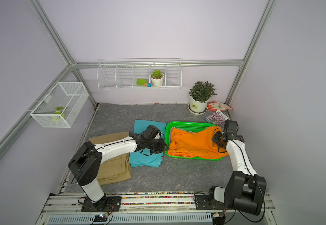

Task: Put the folded long pants in the basket
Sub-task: Move the basket to the center of the board, then adjust the long pant in the basket.

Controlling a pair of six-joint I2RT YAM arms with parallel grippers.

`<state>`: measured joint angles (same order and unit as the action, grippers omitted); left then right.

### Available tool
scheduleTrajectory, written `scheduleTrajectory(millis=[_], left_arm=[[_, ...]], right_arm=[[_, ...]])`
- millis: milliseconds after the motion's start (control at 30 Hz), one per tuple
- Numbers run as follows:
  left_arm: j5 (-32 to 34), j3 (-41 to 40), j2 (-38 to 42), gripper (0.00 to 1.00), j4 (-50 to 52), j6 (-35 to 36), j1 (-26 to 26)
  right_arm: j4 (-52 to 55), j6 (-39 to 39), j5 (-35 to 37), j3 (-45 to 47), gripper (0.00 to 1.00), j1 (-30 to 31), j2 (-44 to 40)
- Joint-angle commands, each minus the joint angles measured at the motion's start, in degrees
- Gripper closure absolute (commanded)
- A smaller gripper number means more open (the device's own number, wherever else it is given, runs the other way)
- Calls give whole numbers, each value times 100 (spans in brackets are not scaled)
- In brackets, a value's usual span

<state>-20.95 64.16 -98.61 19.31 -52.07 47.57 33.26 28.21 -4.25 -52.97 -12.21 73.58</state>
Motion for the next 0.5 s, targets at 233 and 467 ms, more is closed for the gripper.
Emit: scheduleTrajectory(millis=[233, 467], left_arm=[[316, 1385, 557, 40, 1513, 1009, -215], [441, 2897, -998, 40, 2260, 1547, -118]], right_arm=[[152, -168, -258, 189, 100, 329, -266], [120, -184, -265, 191, 100, 359, -231]])
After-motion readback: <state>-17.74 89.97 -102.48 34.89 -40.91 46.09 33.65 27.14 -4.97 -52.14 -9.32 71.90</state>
